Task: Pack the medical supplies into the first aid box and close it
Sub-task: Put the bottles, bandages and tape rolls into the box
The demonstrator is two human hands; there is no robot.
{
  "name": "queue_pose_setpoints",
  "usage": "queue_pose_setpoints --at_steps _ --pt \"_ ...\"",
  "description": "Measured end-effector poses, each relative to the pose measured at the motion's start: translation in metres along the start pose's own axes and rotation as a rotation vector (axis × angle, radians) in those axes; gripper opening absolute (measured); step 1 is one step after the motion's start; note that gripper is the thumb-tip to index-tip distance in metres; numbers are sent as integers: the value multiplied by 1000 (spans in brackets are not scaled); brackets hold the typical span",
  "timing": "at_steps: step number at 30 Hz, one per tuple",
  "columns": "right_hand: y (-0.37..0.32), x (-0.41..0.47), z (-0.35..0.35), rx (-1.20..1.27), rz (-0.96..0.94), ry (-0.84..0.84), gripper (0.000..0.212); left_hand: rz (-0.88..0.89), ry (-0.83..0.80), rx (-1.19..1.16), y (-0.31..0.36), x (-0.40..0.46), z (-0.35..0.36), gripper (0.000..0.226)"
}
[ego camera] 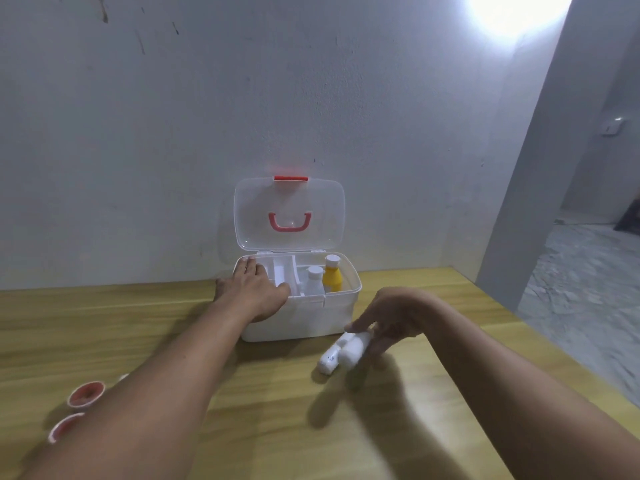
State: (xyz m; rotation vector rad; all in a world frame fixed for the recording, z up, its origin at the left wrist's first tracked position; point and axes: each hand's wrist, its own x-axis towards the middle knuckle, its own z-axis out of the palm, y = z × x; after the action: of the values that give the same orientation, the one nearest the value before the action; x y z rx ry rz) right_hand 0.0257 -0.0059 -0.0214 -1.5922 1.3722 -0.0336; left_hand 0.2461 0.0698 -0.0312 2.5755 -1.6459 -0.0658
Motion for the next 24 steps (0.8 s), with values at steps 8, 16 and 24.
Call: queue_pose_setpoints --at_steps 8,16,24 --pt "3 6 24 138 17 148 27 -2 1 -7 -1 1 2 79" --pt "-21 -58 -46 -151 -270 329 25 2 3 -8 -1 2 3 79" --pt "-72 -72 -47 -460 -913 681 22 5 -5 -27 -1 1 2 78"
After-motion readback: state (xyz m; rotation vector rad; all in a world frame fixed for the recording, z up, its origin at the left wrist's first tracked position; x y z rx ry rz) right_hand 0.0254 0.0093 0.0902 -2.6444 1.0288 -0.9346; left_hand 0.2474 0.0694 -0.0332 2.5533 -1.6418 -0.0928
